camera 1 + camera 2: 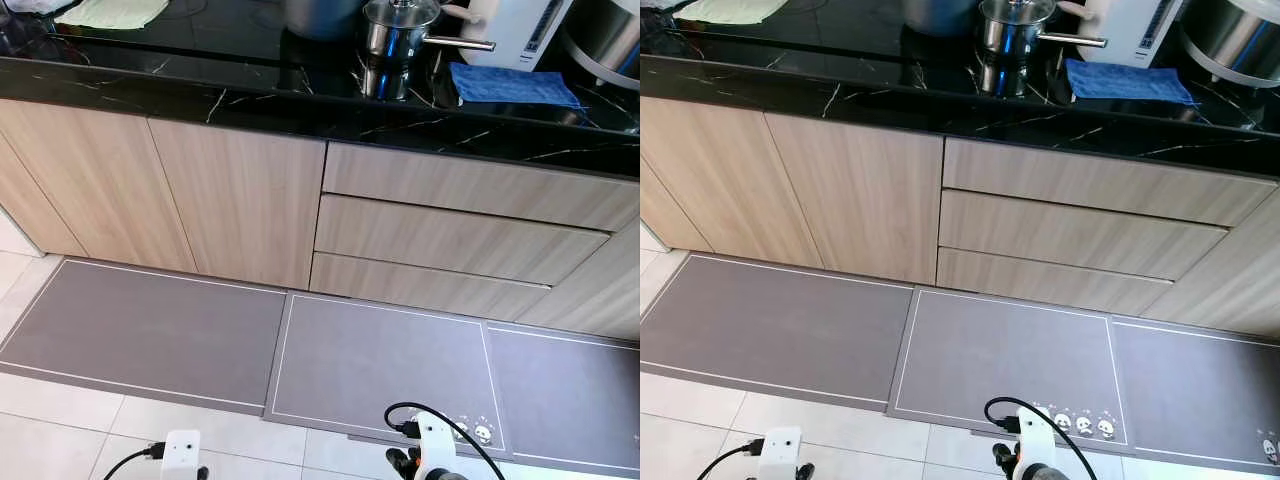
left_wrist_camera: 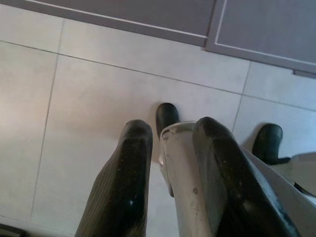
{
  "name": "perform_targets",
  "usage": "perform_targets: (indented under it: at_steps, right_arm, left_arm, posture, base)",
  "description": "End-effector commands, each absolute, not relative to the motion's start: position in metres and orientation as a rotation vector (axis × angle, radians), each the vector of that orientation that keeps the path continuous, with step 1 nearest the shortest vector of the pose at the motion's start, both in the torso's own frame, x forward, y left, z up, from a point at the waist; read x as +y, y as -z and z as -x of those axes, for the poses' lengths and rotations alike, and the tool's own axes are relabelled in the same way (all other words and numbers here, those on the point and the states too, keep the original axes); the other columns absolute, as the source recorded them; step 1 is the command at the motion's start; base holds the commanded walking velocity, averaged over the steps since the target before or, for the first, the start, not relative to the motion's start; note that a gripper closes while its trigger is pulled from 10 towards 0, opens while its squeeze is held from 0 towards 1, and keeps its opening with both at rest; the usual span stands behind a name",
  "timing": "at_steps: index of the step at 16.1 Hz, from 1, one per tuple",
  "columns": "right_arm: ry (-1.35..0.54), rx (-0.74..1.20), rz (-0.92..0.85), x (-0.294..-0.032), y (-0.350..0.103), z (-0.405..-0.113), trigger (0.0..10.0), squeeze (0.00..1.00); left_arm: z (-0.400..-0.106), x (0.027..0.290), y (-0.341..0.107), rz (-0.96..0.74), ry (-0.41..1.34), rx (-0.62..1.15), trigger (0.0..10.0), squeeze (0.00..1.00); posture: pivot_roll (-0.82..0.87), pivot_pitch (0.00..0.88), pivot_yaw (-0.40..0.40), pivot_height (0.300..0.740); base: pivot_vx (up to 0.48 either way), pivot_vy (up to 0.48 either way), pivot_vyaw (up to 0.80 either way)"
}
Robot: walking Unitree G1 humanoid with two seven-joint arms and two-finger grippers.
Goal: Kitchen organization
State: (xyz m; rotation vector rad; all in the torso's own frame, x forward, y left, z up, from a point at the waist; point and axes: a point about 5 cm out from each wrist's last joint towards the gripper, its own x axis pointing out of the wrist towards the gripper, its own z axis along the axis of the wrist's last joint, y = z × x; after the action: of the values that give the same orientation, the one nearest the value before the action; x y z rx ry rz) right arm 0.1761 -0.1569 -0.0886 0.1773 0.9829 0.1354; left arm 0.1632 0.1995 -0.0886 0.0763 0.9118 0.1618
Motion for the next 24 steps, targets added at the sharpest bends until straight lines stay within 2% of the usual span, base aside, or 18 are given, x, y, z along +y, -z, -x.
perform_targets:
  at_steps: [1,7,9,11,12,14,24]
  right_arm:
    - [-0.108,0.964,-0.193,-0.162,0.088,-0.177,10.0,0.0]
    - [-0.07,0.909,-0.201,-0.17,0.081,-0.189,10.0,0.0]
    - [-0.064,0.908,-0.2,-0.17,0.08,-0.192,10.0,0.0]
    - [-0.065,0.913,-0.201,-0.168,0.08,-0.192,10.0,0.0]
    - [-0.071,0.926,-0.199,-0.166,0.082,-0.19,10.0,0.0]
    - [-0.072,0.935,-0.198,-0.165,0.082,-0.189,10.0,0.0]
    - [-0.043,0.968,-0.202,-0.172,0.088,-0.175,10.0,0.0]
  left_arm:
    - [-0.145,0.196,0.097,-0.036,-0.199,0.961,10.0,0.0]
    - [-0.151,0.198,0.088,-0.055,-0.281,0.802,10.0,0.0]
    - [-0.155,0.198,0.084,-0.109,-0.264,0.752,10.0,0.0]
    - [-0.216,0.259,0.035,-0.199,-0.293,0.524,10.0,0.0]
    - [-0.228,0.267,0.025,-0.192,-0.26,0.508,10.0,0.0]
    - [-0.22,0.261,0.038,-0.192,-0.2,0.62,10.0,0.0]
    - [-0.188,0.231,0.068,-0.098,-0.112,0.769,10.0,0.0]
  posture:
    - [0.09,0.107,-0.117,0.74]
    - [0.13,0.106,-0.141,0.74]
    - [0.14,0.107,-0.142,0.74]
    - [0.15,0.108,-0.143,0.74]
    - [0.15,0.108,-0.14,0.74]
    - [0.14,0.107,-0.135,0.74]
    - [0.12,0.119,-0.121,0.74]
  base:
    - [0.0,0.0,0.0]
    - [0.0,0.0,0.0]
    - [0.0,0.0,0.0]
    - [0.0,0.0,0.0]
    - [0.0,0.0,0.0]
    - [0.0,0.0,0.0]
    - [0.0,0.0,0.0]
